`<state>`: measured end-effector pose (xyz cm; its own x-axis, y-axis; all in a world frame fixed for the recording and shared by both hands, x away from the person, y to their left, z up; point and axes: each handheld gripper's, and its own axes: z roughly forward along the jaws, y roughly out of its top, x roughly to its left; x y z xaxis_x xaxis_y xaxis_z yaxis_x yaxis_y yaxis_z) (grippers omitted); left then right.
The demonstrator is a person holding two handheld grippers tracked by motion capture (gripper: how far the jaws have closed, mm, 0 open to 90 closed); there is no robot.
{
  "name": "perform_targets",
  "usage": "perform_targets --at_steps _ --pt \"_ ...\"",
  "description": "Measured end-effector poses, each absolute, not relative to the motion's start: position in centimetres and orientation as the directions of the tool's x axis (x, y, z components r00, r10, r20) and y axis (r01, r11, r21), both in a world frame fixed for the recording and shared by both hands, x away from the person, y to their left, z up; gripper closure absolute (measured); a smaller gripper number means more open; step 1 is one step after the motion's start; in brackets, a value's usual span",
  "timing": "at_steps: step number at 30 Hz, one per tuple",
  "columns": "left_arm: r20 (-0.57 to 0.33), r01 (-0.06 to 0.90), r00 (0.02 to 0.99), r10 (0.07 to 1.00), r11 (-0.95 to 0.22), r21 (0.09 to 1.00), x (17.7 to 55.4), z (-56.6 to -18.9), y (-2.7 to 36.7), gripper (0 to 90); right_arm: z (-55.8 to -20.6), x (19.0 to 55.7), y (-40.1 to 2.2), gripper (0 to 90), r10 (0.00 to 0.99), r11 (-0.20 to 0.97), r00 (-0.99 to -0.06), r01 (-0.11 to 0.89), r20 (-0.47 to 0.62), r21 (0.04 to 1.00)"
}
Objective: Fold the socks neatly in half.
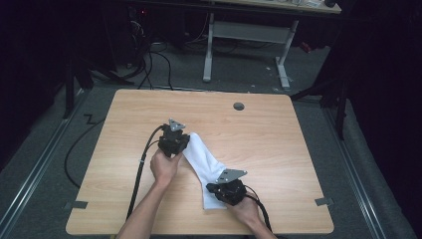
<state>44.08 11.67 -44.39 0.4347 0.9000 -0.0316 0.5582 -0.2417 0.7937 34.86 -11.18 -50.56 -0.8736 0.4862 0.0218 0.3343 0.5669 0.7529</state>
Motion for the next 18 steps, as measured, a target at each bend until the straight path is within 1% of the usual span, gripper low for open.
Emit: perform_targets --at_steps 1,4,5,7,12,16,18 --pt "-0.032 0.559 0.435 0.900 -0.242 0.793 44.1 -44.5 11.6 83.3 -50.5 34.7 -11.2 83.1 0.482 0.569 -0.876 0.330 0.020 0.753" --pt "-0.033 0.560 0.437 0.899 -0.243 0.792 44.0 -44.6 11.7 83.2 -50.3 34.5 -11.2 81.4 0.478 0.568 -0.878 0.317 0.008 0.759" --pt "-0.034 0.561 0.438 0.898 -0.244 0.791 44.0 -44.6 11.7 83.2 -49.7 34.5 -11.5 78.9 0.492 0.542 -0.871 0.310 0.005 0.781" --pt "-0.038 0.562 0.439 0.898 -0.241 0.791 44.0 -44.6 11.8 83.3 -49.0 34.7 -12.1 77.6 0.520 0.501 -0.854 0.321 0.017 0.804" --pt "-0.038 0.559 0.442 0.896 -0.242 0.793 44.0 -44.5 11.9 83.2 -47.7 36.3 -13.7 77.6 0.660 0.408 -0.749 0.418 0.054 0.811" --pt "-0.040 0.558 0.443 0.896 -0.240 0.795 44.0 -44.4 12.0 83.2 -48.1 37.7 -13.9 76.0 0.705 0.405 -0.707 0.470 0.061 0.784" --pt "-0.031 0.557 0.447 0.894 -0.251 0.792 44.0 -44.5 11.9 83.2 -48.3 38.1 -13.8 72.0 0.715 0.400 -0.696 0.483 0.064 0.779"
